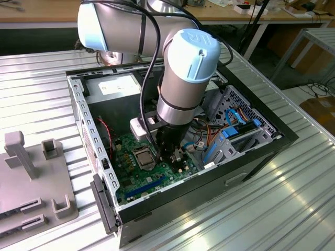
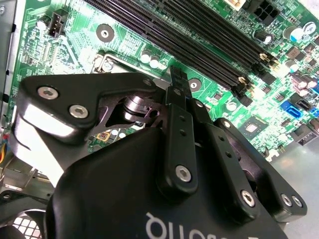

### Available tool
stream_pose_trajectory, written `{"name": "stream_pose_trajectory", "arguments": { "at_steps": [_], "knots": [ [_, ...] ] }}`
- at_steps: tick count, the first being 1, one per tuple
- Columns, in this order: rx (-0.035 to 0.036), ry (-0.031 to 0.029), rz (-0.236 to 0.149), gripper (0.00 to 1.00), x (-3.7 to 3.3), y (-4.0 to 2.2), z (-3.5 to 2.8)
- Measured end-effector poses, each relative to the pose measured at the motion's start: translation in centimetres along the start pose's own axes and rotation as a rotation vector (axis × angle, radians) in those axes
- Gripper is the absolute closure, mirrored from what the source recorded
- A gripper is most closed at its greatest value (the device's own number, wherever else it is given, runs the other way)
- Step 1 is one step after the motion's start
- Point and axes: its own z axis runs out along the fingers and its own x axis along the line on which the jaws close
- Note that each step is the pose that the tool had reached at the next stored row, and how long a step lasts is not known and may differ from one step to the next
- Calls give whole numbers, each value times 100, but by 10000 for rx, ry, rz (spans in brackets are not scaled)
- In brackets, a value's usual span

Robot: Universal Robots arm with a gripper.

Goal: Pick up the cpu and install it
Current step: 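Install the first cpu locking lever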

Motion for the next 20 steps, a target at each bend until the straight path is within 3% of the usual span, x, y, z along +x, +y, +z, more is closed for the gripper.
{"name": "stream_pose_trajectory", "arguments": {
  "at_steps": [4,12,20],
  "knots": [
    [5,-69,-3,89,-2,0,25],
    [3,-106,-2,89,0,1,-66],
    [3,-114,-9,89,-4,3,-226]
  ]
}}
